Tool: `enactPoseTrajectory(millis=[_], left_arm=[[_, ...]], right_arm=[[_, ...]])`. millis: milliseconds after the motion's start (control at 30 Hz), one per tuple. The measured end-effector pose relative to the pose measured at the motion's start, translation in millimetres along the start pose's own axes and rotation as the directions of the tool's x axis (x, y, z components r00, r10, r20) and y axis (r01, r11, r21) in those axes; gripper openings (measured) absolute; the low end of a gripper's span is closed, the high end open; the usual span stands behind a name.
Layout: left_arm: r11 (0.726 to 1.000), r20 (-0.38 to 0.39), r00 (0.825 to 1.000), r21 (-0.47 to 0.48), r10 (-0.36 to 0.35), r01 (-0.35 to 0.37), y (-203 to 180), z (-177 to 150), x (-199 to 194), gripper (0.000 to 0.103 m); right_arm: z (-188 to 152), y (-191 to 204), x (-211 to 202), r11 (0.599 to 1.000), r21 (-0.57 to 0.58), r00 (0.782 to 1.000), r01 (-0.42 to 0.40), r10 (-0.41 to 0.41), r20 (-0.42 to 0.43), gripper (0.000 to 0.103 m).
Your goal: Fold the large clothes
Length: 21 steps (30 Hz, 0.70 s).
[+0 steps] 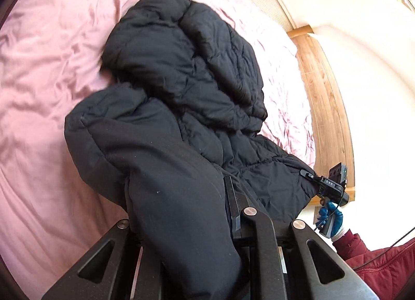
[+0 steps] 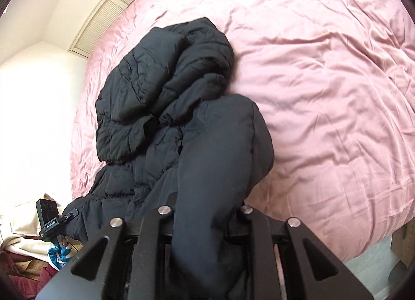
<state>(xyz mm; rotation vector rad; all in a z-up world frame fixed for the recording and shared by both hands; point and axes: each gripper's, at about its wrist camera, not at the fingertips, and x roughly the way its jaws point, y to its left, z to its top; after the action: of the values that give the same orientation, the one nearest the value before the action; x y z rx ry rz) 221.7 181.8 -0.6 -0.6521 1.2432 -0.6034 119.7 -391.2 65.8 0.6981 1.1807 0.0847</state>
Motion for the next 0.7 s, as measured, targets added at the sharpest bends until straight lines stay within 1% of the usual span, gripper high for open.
enactPoseTrajectory(millis=[100, 200, 233, 300, 400, 467, 533, 700], left_arm=[[1.0, 0.075, 0.997, 0.017, 0.004, -0.005, -17, 23, -11, 0.016], [0.999, 0.144, 0.989, 0.031, 0.013, -0.018, -34, 50, -22, 0.016], [0.999, 0.167, 0.986, 0.031, 0.017, -0.022, -38, 62, -25, 0.017], [1.0, 0.207, 0.978, 0.021, 0.005, -0.009, -43, 86, -29, 0.017], [1.0, 0.26, 0.966, 0.016, 0.002, -0.007, -47, 124, -32, 0.017], [1.0, 0.281, 0.959, 0.02, 0.018, -0.025, -49, 147, -29, 0.017], [0.998, 0.293, 0.955, 0.013, 0.052, -0.059, -47, 172, -23, 0.017], [0.991, 0.305, 0.943, -0.056, 0.133, -0.122, -26, 235, 5, 0.017]], right_arm=[[32, 7, -10, 1.0, -0.025, 0.999, -0.017, 0.017, 0.035, 0.017], [69, 11, -21, 0.998, -0.036, 0.996, -0.053, 0.056, 0.075, 0.017], [81, 14, -24, 0.997, -0.033, 0.994, -0.066, 0.069, 0.088, 0.017], [106, 19, -26, 0.996, -0.037, 0.99, -0.085, 0.089, 0.105, 0.017], [149, 30, -22, 0.995, -0.051, 0.988, -0.089, 0.095, 0.12, 0.017], [175, 35, -15, 0.994, -0.051, 0.987, -0.095, 0.101, 0.124, 0.017], [203, 39, -7, 0.994, -0.047, 0.987, -0.102, 0.107, 0.123, 0.017], [262, 46, 30, 0.995, -0.036, 0.988, -0.093, 0.097, 0.118, 0.017]])
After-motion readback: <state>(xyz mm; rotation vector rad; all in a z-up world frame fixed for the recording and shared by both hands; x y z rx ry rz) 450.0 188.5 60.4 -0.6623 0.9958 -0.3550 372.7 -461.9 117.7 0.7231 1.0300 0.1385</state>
